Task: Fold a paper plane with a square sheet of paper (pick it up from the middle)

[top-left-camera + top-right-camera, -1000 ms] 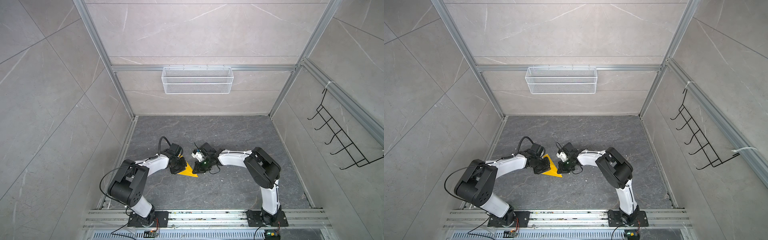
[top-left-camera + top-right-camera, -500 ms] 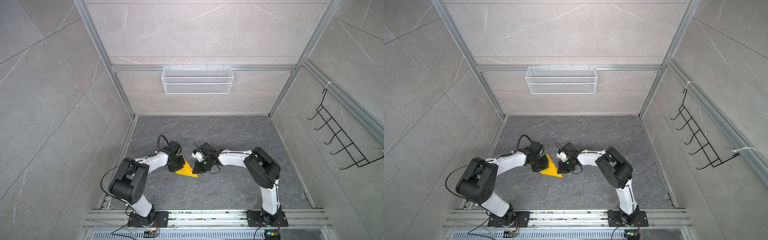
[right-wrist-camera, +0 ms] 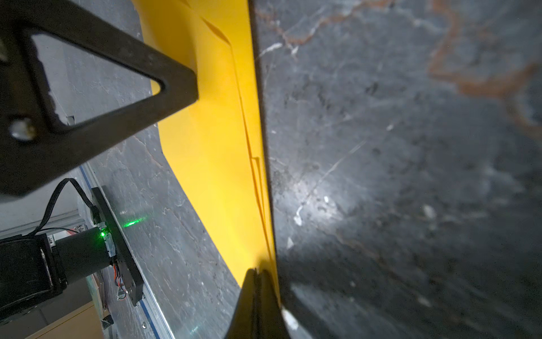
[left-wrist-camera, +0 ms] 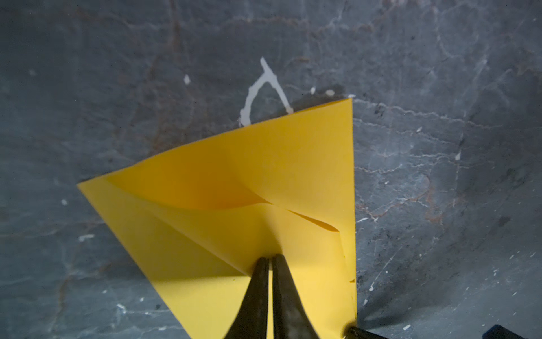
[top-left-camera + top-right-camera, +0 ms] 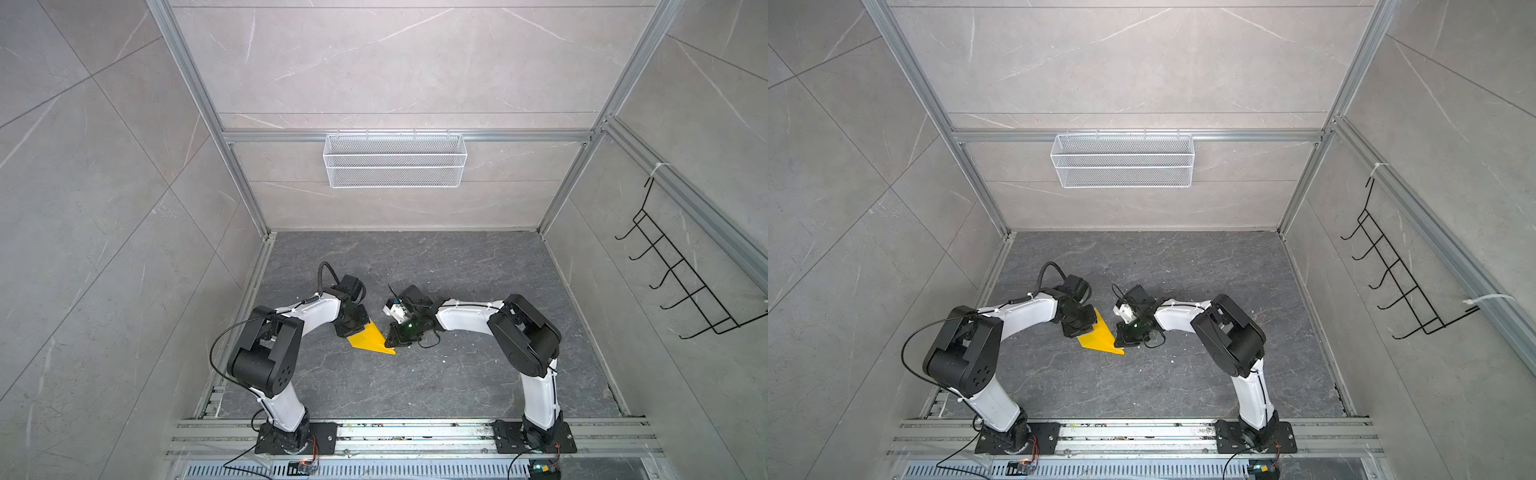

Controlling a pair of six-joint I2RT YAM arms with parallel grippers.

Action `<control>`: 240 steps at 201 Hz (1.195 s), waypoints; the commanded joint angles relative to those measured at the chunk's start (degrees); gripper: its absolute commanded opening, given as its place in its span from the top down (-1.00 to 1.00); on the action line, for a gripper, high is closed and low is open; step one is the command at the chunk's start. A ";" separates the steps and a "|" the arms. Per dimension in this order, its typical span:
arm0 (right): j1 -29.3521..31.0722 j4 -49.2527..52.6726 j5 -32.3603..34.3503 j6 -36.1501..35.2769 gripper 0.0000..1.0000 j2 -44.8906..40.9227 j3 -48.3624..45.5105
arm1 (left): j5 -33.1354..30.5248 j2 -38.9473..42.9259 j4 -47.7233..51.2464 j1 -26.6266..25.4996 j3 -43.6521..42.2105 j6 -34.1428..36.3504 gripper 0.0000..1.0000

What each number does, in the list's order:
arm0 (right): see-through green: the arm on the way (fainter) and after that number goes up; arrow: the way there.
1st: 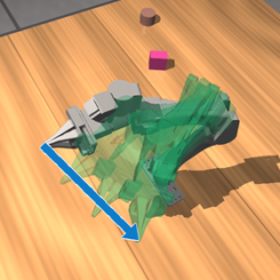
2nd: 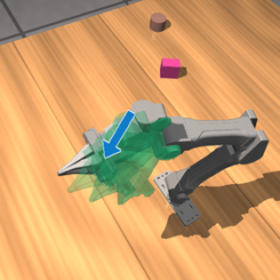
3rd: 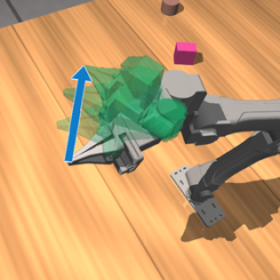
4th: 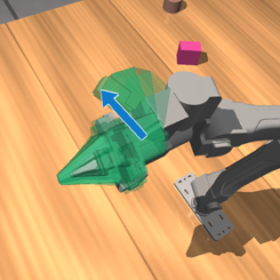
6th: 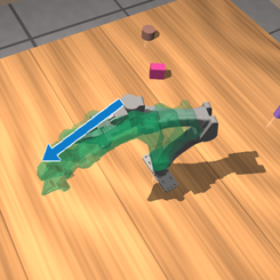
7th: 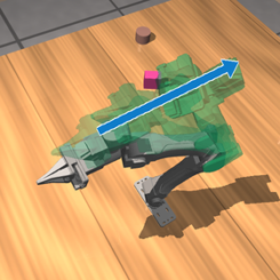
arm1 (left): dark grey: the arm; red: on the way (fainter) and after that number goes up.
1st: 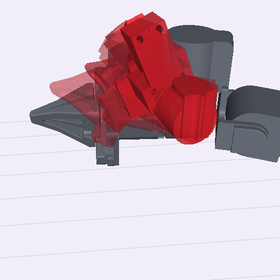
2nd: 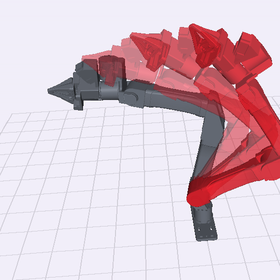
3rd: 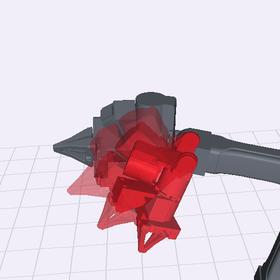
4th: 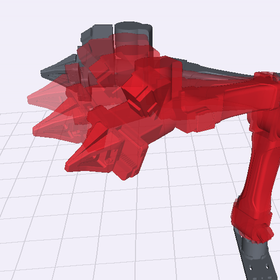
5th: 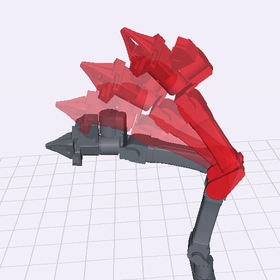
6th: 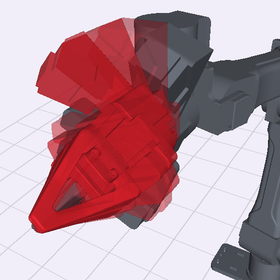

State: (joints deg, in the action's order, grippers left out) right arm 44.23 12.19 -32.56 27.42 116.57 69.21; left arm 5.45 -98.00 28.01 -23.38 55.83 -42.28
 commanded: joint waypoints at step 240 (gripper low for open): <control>0.23 5.99 8.20 -0.28 0.95 5.29 -2.26 | -8.52 -0.34 8.13 11.65 9.09 10.82 0.71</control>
State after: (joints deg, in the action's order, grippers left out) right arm 44.18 11.79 -32.75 27.42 116.57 69.04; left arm -2.76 -103.77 34.87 -12.03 64.71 -33.39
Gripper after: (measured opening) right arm 0.050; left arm 0.135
